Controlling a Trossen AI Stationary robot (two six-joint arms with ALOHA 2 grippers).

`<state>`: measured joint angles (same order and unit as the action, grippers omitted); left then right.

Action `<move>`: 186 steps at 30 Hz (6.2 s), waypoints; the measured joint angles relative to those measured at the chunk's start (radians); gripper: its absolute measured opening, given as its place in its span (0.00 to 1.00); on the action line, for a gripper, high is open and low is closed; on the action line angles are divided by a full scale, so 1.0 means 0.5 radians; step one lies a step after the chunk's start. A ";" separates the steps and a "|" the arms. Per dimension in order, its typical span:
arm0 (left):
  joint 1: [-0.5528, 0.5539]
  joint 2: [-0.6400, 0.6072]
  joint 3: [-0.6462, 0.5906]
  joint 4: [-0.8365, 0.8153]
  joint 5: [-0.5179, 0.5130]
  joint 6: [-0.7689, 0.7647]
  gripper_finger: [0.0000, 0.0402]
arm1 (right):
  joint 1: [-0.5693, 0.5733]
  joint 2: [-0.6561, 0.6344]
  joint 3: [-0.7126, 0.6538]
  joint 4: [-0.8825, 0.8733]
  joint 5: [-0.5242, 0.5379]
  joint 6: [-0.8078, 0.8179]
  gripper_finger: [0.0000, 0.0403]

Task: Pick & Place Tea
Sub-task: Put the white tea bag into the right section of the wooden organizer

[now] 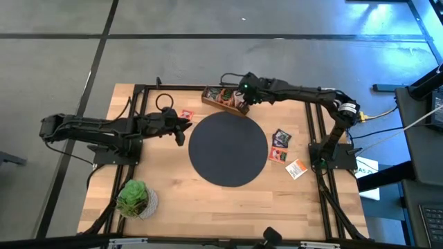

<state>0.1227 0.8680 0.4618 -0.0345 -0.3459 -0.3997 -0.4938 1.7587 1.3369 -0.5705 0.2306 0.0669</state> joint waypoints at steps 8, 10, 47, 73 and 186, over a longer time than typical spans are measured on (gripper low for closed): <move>0.042 0.000 0.002 0.000 -0.001 0.023 0.24 | 0.000 -0.001 -0.231 0.269 0.162 -0.106 0.01; 0.053 0.000 0.002 0.000 -0.001 0.022 0.24 | 0.000 -0.001 -0.272 0.324 0.116 -0.089 0.02; 0.073 0.001 0.002 -0.053 -0.021 0.033 0.24 | -0.207 -0.017 -0.065 0.081 -0.555 0.220 0.31; 0.073 0.001 0.002 -0.044 -0.024 0.040 0.24 | -0.217 -0.017 -0.061 0.230 -0.484 -0.085 0.31; 0.073 0.001 0.002 -0.148 -0.039 0.042 0.24 | -0.117 -0.300 -1.113 1.651 -0.170 0.635 0.02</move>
<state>0.1591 0.8684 0.4629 -0.1085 -0.3656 -0.3786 -0.5525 1.6089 0.7806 0.2550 0.1457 0.3842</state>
